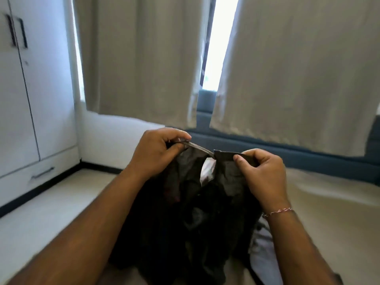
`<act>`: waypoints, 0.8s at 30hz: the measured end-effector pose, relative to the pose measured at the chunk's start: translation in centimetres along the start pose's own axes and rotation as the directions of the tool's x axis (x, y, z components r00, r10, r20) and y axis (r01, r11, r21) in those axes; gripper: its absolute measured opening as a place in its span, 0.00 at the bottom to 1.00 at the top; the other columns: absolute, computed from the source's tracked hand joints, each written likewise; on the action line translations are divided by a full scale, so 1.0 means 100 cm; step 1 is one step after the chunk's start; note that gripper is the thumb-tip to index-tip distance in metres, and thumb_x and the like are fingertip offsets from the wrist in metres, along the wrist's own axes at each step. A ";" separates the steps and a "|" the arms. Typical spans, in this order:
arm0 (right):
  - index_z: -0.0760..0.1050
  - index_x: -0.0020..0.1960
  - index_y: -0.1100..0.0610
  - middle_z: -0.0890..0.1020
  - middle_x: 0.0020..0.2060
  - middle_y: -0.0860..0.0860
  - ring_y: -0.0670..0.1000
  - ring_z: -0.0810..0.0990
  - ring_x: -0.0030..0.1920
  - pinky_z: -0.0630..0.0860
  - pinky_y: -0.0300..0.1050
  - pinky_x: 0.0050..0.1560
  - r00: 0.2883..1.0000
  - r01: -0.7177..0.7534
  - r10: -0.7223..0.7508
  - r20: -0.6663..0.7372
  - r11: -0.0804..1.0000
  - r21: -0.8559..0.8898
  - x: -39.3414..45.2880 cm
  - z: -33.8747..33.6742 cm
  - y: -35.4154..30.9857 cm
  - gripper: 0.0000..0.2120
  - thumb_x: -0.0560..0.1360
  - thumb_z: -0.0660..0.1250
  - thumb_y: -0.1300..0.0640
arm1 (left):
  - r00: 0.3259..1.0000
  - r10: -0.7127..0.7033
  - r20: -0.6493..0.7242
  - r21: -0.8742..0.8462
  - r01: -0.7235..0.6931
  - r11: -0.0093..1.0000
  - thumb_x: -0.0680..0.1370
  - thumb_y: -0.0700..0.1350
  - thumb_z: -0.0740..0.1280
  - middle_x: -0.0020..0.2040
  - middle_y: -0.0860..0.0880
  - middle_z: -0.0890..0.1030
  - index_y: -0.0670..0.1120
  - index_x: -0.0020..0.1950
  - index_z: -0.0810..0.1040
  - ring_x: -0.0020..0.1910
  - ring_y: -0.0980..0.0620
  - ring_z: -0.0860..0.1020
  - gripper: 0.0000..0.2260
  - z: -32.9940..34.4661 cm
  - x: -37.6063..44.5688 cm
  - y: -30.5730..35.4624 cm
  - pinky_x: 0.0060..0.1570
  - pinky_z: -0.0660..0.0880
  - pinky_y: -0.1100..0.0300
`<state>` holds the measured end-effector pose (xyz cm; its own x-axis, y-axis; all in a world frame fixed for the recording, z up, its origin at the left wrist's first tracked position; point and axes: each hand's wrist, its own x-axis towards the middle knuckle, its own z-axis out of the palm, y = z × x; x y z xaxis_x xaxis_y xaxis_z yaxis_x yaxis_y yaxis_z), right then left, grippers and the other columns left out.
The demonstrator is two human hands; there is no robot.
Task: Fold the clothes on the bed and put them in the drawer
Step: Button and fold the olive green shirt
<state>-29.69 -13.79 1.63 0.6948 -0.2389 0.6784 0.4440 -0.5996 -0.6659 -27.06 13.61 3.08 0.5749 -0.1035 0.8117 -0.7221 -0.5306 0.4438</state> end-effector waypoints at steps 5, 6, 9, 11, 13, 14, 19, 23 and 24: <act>0.82 0.39 0.48 0.83 0.34 0.40 0.42 0.81 0.38 0.79 0.42 0.40 0.962 0.188 -0.201 -0.184 0.978 -0.084 0.057 -0.043 -0.089 0.07 0.73 0.78 0.50 | 0.966 0.204 -0.162 0.001 -0.206 0.979 0.78 0.42 0.74 0.49 0.58 0.87 0.54 0.54 0.88 0.50 0.60 0.84 0.08 -0.039 0.078 0.061 0.56 0.79 0.64; 0.82 0.39 0.49 0.83 0.34 0.40 0.44 0.81 0.38 0.78 0.42 0.40 0.940 0.228 -0.249 -0.234 0.967 -0.113 0.067 -0.054 -0.110 0.08 0.73 0.77 0.49 | 0.948 0.246 -0.201 0.018 -0.248 0.969 0.79 0.43 0.72 0.50 0.59 0.87 0.53 0.54 0.88 0.51 0.62 0.84 0.08 -0.050 0.094 0.078 0.57 0.78 0.66; 0.81 0.40 0.47 0.83 0.35 0.43 0.49 0.80 0.38 0.69 0.38 0.36 0.887 0.272 -0.333 -0.322 0.937 -0.219 0.082 -0.080 -0.158 0.09 0.73 0.76 0.44 | 0.903 0.321 -0.284 0.085 -0.310 0.947 0.78 0.47 0.70 0.48 0.60 0.86 0.50 0.54 0.89 0.48 0.63 0.83 0.09 -0.073 0.119 0.112 0.54 0.77 0.67; 0.82 0.44 0.48 0.85 0.38 0.45 0.50 0.78 0.38 0.65 0.36 0.35 0.846 0.289 -0.385 -0.368 0.912 -0.290 0.088 -0.098 -0.188 0.11 0.73 0.76 0.41 | 0.867 0.369 -0.335 0.160 -0.333 0.929 0.78 0.48 0.70 0.46 0.57 0.86 0.51 0.53 0.89 0.46 0.59 0.83 0.09 -0.090 0.134 0.135 0.51 0.77 0.63; 0.83 0.45 0.49 0.86 0.40 0.46 0.50 0.77 0.37 0.64 0.34 0.35 0.785 0.317 -0.443 -0.432 0.888 -0.334 0.094 -0.117 -0.215 0.14 0.72 0.76 0.38 | 0.821 0.404 -0.403 0.192 -0.355 0.915 0.77 0.49 0.72 0.45 0.57 0.84 0.54 0.52 0.88 0.45 0.58 0.82 0.07 -0.108 0.146 0.159 0.49 0.77 0.62; 0.83 0.45 0.48 0.86 0.39 0.46 0.51 0.79 0.37 0.66 0.36 0.35 0.753 0.327 -0.467 -0.464 0.877 -0.352 0.096 -0.125 -0.226 0.15 0.72 0.75 0.37 | 0.806 0.411 -0.426 0.188 -0.366 0.911 0.76 0.49 0.73 0.44 0.58 0.84 0.55 0.51 0.88 0.45 0.60 0.81 0.06 -0.116 0.150 0.170 0.49 0.76 0.63; 0.80 0.38 0.47 0.83 0.33 0.42 0.49 0.82 0.37 0.78 0.46 0.40 0.695 0.400 -0.509 -0.508 0.861 -0.314 0.099 -0.160 -0.254 0.14 0.69 0.77 0.37 | 0.773 0.440 -0.457 0.127 -0.433 0.892 0.75 0.44 0.77 0.45 0.60 0.83 0.54 0.50 0.87 0.43 0.67 0.79 0.06 -0.138 0.155 0.211 0.42 0.70 0.76; 0.80 0.35 0.45 0.82 0.33 0.41 0.46 0.82 0.37 0.73 0.42 0.39 0.864 0.349 -0.411 -0.292 0.906 -0.240 0.118 -0.142 -0.216 0.12 0.67 0.79 0.41 | 0.888 0.353 -0.296 0.126 -0.330 0.936 0.75 0.47 0.77 0.40 0.59 0.85 0.56 0.48 0.87 0.37 0.64 0.79 0.04 -0.118 0.161 0.176 0.40 0.71 0.71; 0.80 0.35 0.44 0.83 0.34 0.42 0.47 0.82 0.38 0.75 0.43 0.41 0.907 0.295 -0.356 -0.226 0.918 -0.264 0.125 -0.128 -0.196 0.12 0.67 0.79 0.40 | 0.927 0.295 -0.230 0.169 -0.260 0.951 0.75 0.49 0.76 0.40 0.58 0.85 0.56 0.47 0.87 0.38 0.61 0.81 0.02 -0.105 0.163 0.155 0.42 0.74 0.66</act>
<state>-36.99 -14.77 27.12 0.3442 -0.1759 0.9223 0.4635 -0.8224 -0.3298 -32.97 12.51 27.16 0.2317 -0.0591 0.9710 -0.7708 -0.6200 0.1462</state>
